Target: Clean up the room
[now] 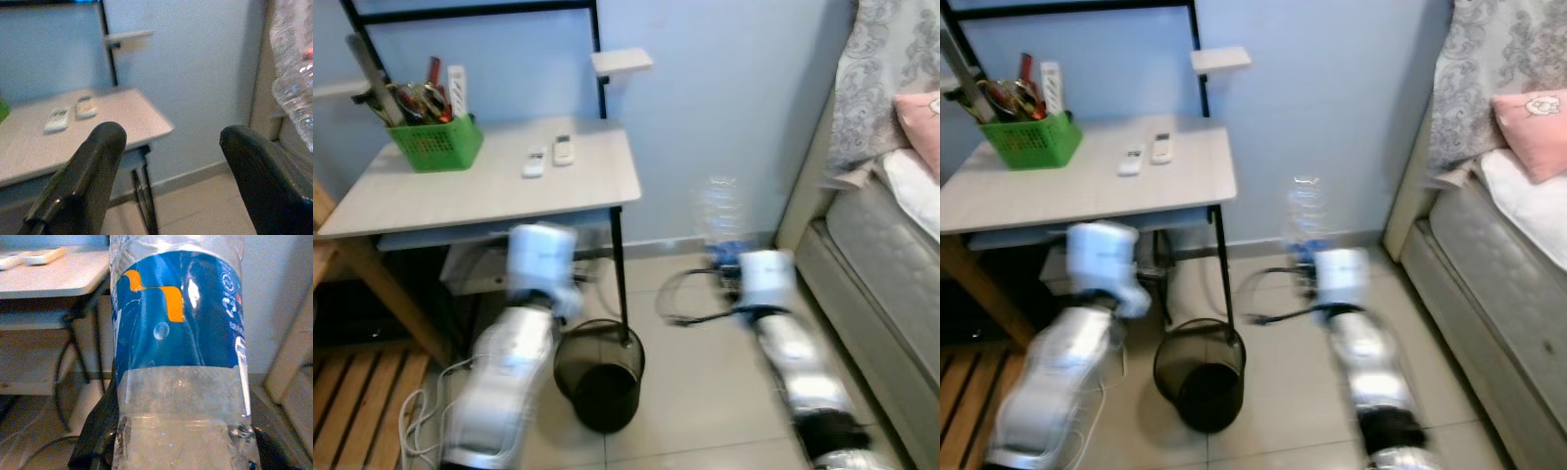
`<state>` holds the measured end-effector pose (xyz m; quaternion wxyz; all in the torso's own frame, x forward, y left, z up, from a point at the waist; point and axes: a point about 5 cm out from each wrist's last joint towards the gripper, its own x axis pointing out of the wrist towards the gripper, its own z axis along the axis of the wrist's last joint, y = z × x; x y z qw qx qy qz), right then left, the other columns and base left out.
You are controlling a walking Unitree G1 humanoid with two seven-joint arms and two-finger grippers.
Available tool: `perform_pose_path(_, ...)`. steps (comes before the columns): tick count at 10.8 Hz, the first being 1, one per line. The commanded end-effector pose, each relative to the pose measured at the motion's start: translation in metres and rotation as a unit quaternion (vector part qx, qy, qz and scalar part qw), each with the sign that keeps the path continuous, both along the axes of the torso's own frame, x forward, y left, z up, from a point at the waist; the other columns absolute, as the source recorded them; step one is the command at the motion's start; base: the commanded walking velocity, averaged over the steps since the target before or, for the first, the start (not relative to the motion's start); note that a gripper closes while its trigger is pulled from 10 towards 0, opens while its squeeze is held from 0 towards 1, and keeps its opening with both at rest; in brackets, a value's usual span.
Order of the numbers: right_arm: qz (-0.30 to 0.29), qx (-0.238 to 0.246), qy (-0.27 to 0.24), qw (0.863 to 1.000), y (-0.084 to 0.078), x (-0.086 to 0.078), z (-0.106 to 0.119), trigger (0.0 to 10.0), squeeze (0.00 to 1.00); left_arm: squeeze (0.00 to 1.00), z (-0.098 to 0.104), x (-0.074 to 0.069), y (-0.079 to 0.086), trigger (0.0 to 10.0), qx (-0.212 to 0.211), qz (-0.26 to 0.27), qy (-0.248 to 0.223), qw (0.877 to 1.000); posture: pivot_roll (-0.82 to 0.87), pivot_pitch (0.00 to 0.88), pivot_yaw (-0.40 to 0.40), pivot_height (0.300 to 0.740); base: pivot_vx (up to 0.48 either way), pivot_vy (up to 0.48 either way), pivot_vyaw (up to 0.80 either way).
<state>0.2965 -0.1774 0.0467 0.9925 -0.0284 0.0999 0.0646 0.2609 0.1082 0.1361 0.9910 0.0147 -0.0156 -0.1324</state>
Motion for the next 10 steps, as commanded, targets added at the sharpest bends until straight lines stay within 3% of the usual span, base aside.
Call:
perform_pose_path(1,0.031,0.008,-0.026,0.999,0.021,0.007,0.010,10.0,0.00,0.00,-0.002,0.002,0.012,10.0,0.012,0.021,0.002,1.000,-0.06,0.000,0.063,0.731,0.289,-0.379,0.80)
perform_pose_path(5,0.040,0.006,-0.025,0.999,0.021,0.009,0.010,10.0,0.00,0.00,-0.005,0.002,0.013,10.0,0.011,0.032,0.006,0.999,-0.05,0.000,0.053,0.731,0.299,-0.371,0.80)
perform_pose_path(6,0.041,0.005,-0.024,0.999,0.021,0.008,0.010,10.0,0.00,0.00,-0.007,0.002,0.014,10.0,-0.002,0.037,0.014,0.999,-0.05,0.000,0.053,0.731,0.000,0.000,0.79)
perform_pose_path(10,0.051,0.006,-0.024,0.998,0.021,0.008,0.011,10.0,0.00,0.00,-0.028,-0.002,0.028,10.0,0.033,0.047,0.045,0.997,-0.06,0.000,0.058,0.731,0.000,0.000,0.78)
